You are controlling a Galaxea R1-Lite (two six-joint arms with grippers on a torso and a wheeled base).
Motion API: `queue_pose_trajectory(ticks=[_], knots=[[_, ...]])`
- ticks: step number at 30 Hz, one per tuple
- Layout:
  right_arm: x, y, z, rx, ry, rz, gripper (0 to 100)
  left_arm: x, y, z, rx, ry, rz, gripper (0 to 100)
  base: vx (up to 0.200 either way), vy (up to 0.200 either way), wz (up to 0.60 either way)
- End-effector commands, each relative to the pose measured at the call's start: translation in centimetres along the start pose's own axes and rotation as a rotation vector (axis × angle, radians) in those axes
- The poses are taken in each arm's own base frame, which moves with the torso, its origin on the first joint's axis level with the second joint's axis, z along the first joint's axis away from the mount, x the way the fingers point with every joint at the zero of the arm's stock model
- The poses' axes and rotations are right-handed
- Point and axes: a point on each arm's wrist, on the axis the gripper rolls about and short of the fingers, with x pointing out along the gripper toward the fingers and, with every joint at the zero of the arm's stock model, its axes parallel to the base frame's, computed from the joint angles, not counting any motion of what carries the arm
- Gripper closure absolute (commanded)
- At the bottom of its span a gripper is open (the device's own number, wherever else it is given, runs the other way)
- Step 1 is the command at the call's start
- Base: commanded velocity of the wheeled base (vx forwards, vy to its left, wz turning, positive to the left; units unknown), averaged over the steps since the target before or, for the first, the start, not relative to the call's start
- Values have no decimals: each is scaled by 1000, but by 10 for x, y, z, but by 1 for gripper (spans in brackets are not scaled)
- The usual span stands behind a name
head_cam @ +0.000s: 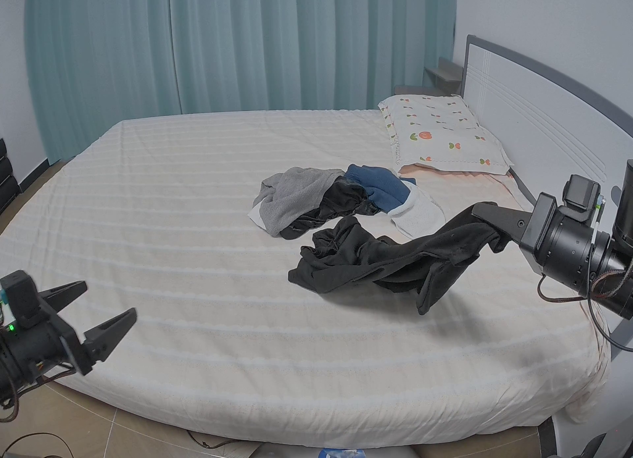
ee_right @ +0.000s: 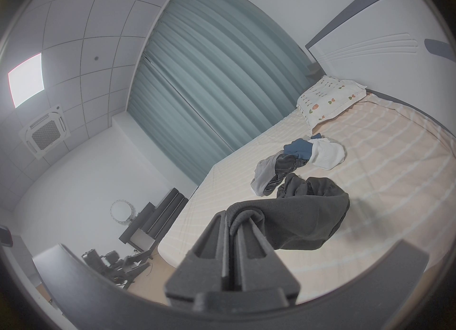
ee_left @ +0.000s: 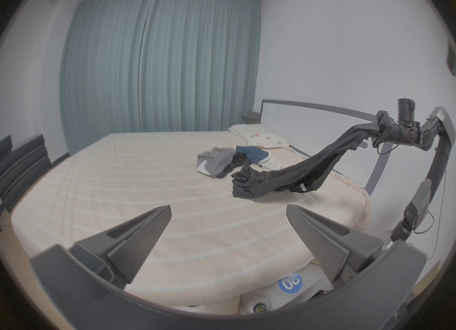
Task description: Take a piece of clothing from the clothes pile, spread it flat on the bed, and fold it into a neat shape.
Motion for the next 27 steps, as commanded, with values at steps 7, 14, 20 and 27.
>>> queue_pose_trajectory(ticks=[7,14,20,27], knots=[[4,-4,1,1,-3,-21,100,198,-72,-63,-89,389,-149,0,0,0,0],[7,-11,1,3,-4,-48,100,250,-95,-87,-111,381,-143,0,0,0,0],[8,-12,5,4,-19,-53,100,284,-107,-103,-103,340,-121,0,0,0,0],[8,-11,5,4,-25,-51,100,313,-112,-119,-109,341,-124,0,0,0,0]])
